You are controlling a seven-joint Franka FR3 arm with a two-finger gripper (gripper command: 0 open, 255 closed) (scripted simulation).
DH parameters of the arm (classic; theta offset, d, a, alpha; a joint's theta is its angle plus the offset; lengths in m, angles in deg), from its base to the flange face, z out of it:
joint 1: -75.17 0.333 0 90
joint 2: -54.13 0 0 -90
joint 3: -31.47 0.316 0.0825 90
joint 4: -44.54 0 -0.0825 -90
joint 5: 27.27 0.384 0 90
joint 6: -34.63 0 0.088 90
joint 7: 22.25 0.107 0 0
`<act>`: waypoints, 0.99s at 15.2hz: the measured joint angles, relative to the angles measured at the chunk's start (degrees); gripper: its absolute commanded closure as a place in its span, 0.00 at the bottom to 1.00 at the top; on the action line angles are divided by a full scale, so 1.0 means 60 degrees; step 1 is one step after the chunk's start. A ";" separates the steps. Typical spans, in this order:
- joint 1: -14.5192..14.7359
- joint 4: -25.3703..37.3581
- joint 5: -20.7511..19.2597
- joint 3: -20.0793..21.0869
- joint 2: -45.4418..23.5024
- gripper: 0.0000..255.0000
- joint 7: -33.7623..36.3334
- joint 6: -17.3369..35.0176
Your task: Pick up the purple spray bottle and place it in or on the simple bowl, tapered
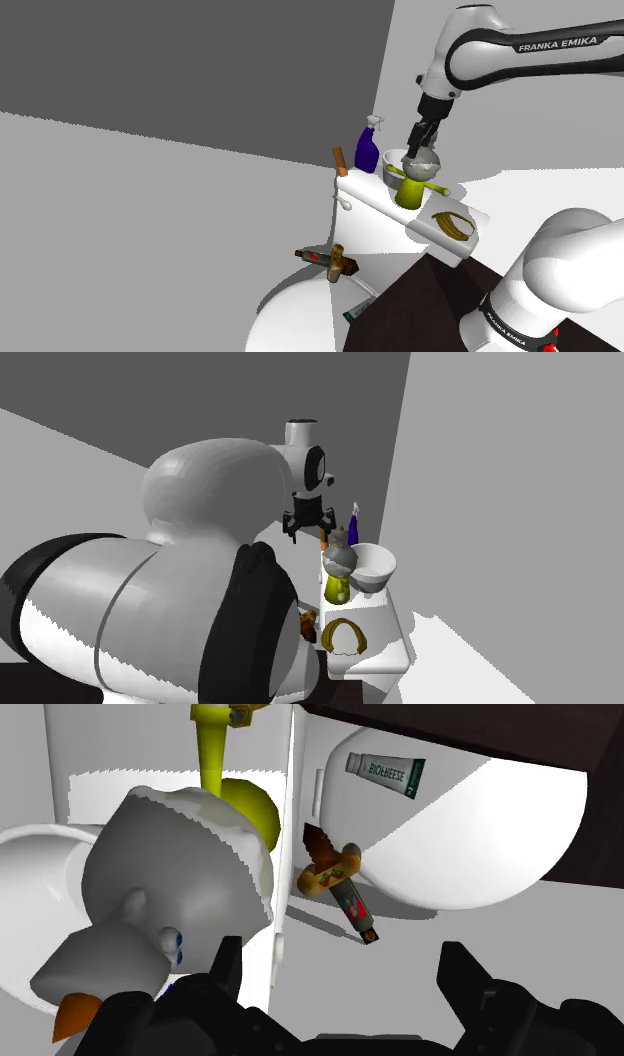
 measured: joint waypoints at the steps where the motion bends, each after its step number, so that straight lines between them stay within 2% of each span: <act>1: -0.0017 -0.0001 -0.0006 -0.0168 -0.0245 0.00 -0.0143 0.0377; 5: -0.0040 0.0191 0.0089 -0.0883 -0.1264 0.00 -0.0815 0.1722; 9: 0.0086 0.0524 0.0504 -0.1622 -0.2496 0.00 -0.1619 0.3080; 12: 0.0277 0.0936 0.1087 -0.2134 -0.3479 0.00 -0.2321 0.3946; 15: 0.0472 0.1543 0.1992 -0.2705 -0.4576 0.00 -0.3317 0.4642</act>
